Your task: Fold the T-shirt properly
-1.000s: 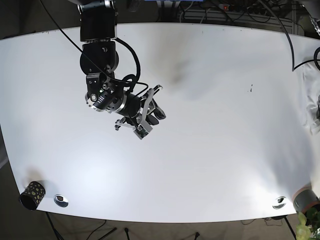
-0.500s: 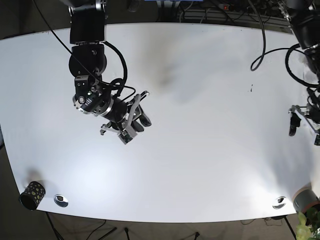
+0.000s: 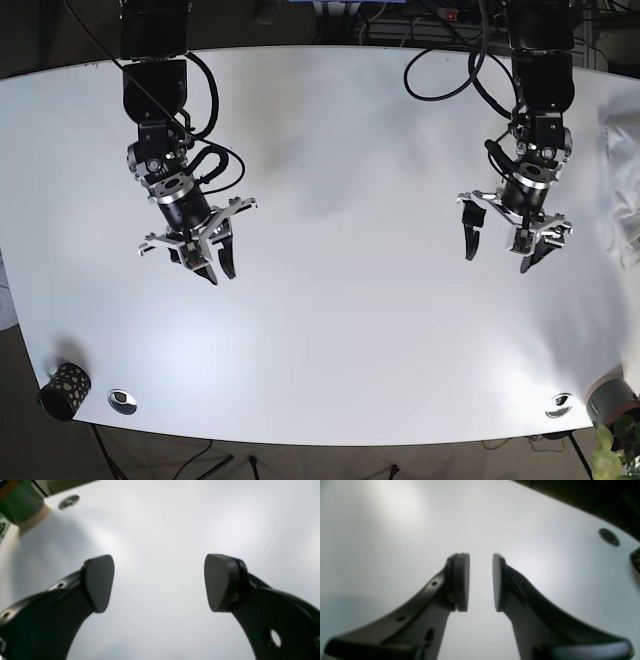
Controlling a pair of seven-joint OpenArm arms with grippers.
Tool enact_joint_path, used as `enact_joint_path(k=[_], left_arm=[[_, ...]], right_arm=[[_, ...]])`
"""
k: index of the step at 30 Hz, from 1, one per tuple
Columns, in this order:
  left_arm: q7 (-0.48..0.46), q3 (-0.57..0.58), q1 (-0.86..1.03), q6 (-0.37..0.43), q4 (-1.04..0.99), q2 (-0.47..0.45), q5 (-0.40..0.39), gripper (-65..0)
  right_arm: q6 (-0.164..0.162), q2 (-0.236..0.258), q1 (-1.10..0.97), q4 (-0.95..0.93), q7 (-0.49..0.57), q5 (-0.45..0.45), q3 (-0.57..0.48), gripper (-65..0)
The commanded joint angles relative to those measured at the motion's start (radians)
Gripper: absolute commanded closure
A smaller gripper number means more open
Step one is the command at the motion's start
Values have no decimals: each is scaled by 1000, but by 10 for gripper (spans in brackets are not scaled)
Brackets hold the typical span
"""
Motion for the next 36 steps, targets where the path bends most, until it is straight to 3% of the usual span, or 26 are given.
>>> enact_joint_path(k=[1,12,16,19,24,36], left_arm=[[-41,-8,18,14,64,17,-6,-522],[-39,-9,319,15,241,129,-5,-518],[-38,-9,440,15,304,165,-5,-518],[-38,-35,540,15,353,185,-8,-518],[-38,-83,692,15,430,236,-11,-518],[-38,-101,993,14,474,322,-14,-518]], right_arm=[[-11,-10,-18,22,68,-1,48,-151],[-9,7,-265,86,121,1,95,-147],[-9,11,-359,106,121,87,97,-147],[-9,57,-443,132,121,179,92,-146],[-9,73,-564,198,120,248,95,-146],[-9,73,-876,321,120,255,95,-146]])
